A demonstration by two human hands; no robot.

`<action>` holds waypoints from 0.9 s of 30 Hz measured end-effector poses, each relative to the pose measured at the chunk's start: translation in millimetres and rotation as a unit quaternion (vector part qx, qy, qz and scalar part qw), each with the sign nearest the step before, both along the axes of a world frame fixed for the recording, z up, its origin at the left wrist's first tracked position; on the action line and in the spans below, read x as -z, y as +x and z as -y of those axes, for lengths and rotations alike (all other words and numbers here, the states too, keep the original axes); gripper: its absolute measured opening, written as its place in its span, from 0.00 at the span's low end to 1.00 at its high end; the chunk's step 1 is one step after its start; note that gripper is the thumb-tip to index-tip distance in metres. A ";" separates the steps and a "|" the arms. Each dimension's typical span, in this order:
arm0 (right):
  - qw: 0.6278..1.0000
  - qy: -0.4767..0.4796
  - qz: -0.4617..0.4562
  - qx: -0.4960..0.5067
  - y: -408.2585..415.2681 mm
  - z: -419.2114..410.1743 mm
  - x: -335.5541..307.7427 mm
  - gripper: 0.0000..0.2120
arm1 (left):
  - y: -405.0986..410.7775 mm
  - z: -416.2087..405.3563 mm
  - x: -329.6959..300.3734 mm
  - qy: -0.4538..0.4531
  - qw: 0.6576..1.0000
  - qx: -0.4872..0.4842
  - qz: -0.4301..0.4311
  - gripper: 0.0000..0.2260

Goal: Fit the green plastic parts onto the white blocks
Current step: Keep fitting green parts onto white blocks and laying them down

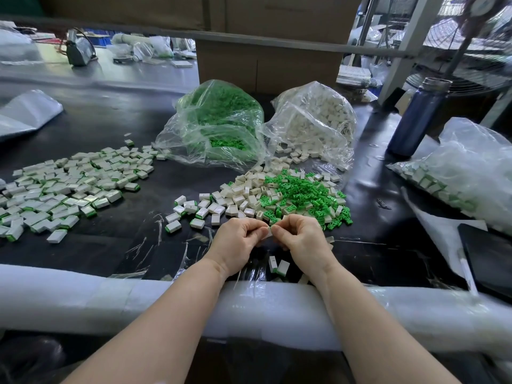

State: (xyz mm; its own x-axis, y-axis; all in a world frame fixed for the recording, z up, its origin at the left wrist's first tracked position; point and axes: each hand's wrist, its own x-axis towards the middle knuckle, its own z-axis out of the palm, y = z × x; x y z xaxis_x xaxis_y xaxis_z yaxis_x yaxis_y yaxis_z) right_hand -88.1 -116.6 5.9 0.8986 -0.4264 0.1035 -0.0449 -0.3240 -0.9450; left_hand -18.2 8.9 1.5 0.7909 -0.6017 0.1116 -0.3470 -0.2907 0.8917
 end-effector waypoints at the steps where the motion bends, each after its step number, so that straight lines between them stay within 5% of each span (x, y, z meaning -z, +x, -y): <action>1: 1.000 0.002 0.003 0.002 -0.3 -0.2 0.0 0.09 | -0.6 0.3 -0.4 -0.006 1.000 -0.003 -0.004 0.06; 13: 0.995 0.067 0.070 -0.027 -3.7 -1.4 -3.2 0.08 | -5.6 1.0 -7.6 -0.025 0.999 -0.024 -0.034 0.04; 24: 0.996 0.064 0.046 -0.031 -0.9 -0.4 -0.1 0.04 | -6.2 -0.4 -11.2 -0.067 0.997 -0.002 -0.037 0.06; 27: 0.997 0.040 0.022 -0.057 0.1 -1.2 0.1 0.10 | -6.5 -0.8 -11.8 -0.080 0.996 0.019 -0.041 0.08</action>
State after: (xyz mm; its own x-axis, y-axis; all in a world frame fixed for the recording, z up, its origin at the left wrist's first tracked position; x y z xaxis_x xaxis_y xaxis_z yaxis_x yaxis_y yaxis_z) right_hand -88.0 -115.4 5.8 0.9372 -0.3295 0.1142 0.0308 -0.2478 -0.9683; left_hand -24.7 9.7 13.3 0.7785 -0.6110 0.1435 -0.2784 -0.1313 0.9515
